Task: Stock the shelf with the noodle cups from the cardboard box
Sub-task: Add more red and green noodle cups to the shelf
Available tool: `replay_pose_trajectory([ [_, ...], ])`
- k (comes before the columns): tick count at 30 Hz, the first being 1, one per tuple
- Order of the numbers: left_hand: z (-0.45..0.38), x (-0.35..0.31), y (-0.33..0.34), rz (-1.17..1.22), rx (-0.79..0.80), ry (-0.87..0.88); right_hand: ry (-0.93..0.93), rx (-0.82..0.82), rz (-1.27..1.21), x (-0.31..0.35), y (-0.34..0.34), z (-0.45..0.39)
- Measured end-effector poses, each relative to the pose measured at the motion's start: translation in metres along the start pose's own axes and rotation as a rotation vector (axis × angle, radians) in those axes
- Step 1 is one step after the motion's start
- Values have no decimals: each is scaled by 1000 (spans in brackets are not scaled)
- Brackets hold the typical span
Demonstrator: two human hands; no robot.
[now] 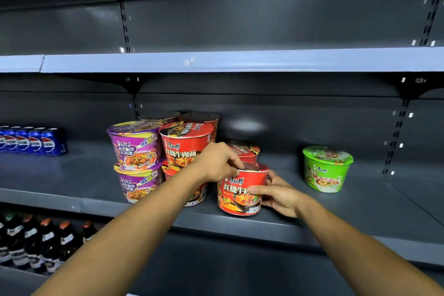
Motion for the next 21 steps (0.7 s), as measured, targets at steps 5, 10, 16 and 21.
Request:
replay_pose_trajectory([
  [5, -3, 22, 9, -21, -51, -17, -68, -28, 31, -7, 1, -21],
  [10, -5, 33, 16, -48, -7, 3, -109, -39, 137, -9, 4, -32],
  [16, -10, 34, 19, -73, 52, 21, -114, -39, 235, -8, 5, -35],
  [21, -8, 38, 20, -23, 40, 15, -94, -23, 265, -9, 4, -36],
])
Point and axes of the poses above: each hand's wrist, its own z-axis away from the middle knuckle, its own y-axis out of the palm, x = y × z, the point moved 10 cm from there along -z, towards the middle knuckle, and after that the axes turned 1 degree about -z, right-handed, at the moved point
